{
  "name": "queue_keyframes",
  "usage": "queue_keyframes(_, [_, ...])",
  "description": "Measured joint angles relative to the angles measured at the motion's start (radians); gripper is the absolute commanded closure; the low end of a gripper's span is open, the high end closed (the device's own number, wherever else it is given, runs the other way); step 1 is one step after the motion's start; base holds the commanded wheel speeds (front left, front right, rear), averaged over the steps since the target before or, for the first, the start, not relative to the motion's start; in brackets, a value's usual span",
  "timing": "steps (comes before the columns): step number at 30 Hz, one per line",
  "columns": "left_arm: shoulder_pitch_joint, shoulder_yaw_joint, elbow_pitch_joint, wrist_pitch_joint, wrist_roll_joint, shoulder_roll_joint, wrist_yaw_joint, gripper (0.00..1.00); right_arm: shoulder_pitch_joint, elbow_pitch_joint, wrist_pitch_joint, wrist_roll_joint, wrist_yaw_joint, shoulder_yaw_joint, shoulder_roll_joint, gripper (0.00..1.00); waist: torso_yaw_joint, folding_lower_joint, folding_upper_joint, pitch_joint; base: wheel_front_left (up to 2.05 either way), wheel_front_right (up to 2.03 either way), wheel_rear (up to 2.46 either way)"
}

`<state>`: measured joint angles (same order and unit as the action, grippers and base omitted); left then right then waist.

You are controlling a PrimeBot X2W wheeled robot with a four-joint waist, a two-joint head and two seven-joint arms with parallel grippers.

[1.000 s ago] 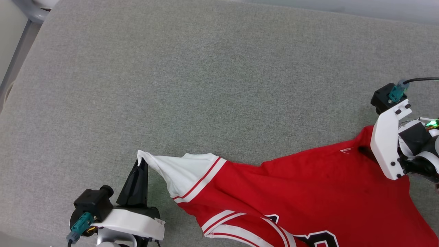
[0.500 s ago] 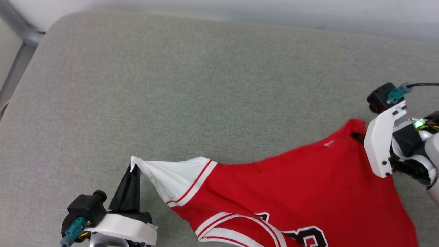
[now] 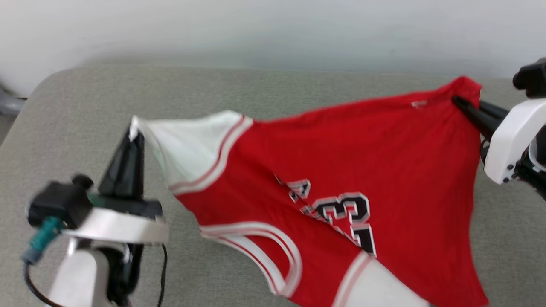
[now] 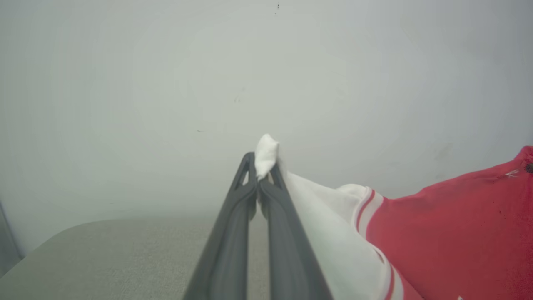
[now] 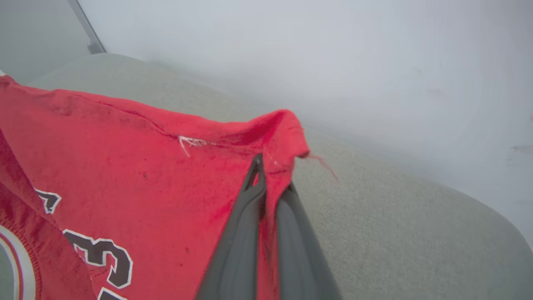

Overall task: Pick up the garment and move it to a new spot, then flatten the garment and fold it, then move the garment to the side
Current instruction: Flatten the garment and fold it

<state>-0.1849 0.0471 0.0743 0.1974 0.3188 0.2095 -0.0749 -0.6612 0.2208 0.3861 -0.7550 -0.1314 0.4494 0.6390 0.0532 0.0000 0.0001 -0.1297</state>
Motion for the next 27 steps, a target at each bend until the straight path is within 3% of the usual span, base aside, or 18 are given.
queue_keyframes(8, [-0.260, -0.001, 0.089, -0.098, -0.004, 0.084, -0.020, 1.00, -0.035, -0.103, -0.035, 0.068, 0.000, -0.151, -0.081, 1.00, -0.045, 0.0000, 0.0000, -0.012, 0.00, 0.00, 0.00])
queue_keyframes(16, [-0.604, 0.035, 0.084, -0.189, 0.016, 0.165, -0.041, 1.00, -0.191, -0.165, -0.006, 0.144, 0.000, -0.274, -0.146, 1.00, -0.059, 0.0000, 0.0000, -0.112, 0.00, 0.00, 0.00])
queue_keyframes(27, [-1.200, 0.148, -0.141, -0.226, 0.054, 0.256, -0.054, 1.00, -0.622, -0.089, 0.013, 0.254, 0.000, -0.353, -0.220, 1.00, -0.072, 0.0002, 0.0000, -0.353, 0.00, 0.00, 0.00])
